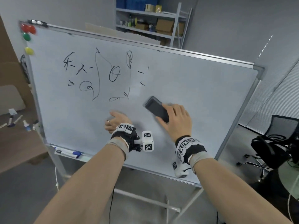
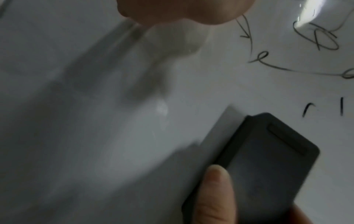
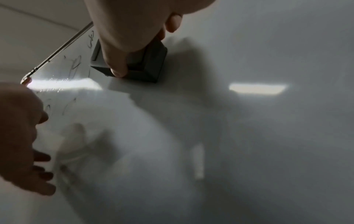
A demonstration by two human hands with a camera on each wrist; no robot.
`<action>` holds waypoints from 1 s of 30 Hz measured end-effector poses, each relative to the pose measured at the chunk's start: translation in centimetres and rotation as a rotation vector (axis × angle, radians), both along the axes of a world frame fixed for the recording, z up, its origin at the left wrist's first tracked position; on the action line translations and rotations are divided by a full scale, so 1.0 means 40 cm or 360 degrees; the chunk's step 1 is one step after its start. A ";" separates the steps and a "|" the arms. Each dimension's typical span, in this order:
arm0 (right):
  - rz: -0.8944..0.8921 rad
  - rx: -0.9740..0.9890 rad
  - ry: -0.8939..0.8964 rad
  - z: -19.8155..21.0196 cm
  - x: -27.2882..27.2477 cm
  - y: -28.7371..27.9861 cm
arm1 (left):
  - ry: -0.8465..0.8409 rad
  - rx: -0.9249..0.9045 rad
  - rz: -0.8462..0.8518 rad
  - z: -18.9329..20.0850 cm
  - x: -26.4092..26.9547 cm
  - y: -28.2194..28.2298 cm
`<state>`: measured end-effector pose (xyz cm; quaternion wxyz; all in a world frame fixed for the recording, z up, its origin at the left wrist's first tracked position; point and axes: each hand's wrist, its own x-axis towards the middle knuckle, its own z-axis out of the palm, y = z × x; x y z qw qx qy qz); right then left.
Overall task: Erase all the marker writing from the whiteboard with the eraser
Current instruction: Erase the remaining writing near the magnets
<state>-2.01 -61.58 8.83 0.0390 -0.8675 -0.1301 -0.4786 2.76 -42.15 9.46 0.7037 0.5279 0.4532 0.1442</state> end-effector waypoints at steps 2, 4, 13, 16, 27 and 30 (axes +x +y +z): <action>0.0047 0.0112 -0.0124 0.024 0.005 0.016 | 0.0042 0.0007 0.0019 -0.005 -0.005 0.025; 0.0106 0.0186 -0.0268 0.070 0.016 0.034 | 0.0082 0.0091 -0.0037 -0.013 -0.008 0.053; 0.0091 0.0310 -0.0488 0.253 0.072 0.071 | 0.0087 0.0138 0.0121 0.071 -0.033 0.107; 0.0011 0.0279 -0.0407 0.275 0.089 0.066 | 0.0033 0.0130 0.0087 0.070 -0.033 0.118; 0.0054 -0.0124 -0.0118 0.112 0.096 0.208 | 0.0045 0.0347 -0.0466 -0.015 0.051 0.232; -0.0055 -0.0074 -0.0124 0.084 0.094 0.242 | 0.0077 0.0358 -0.0509 -0.030 0.073 0.277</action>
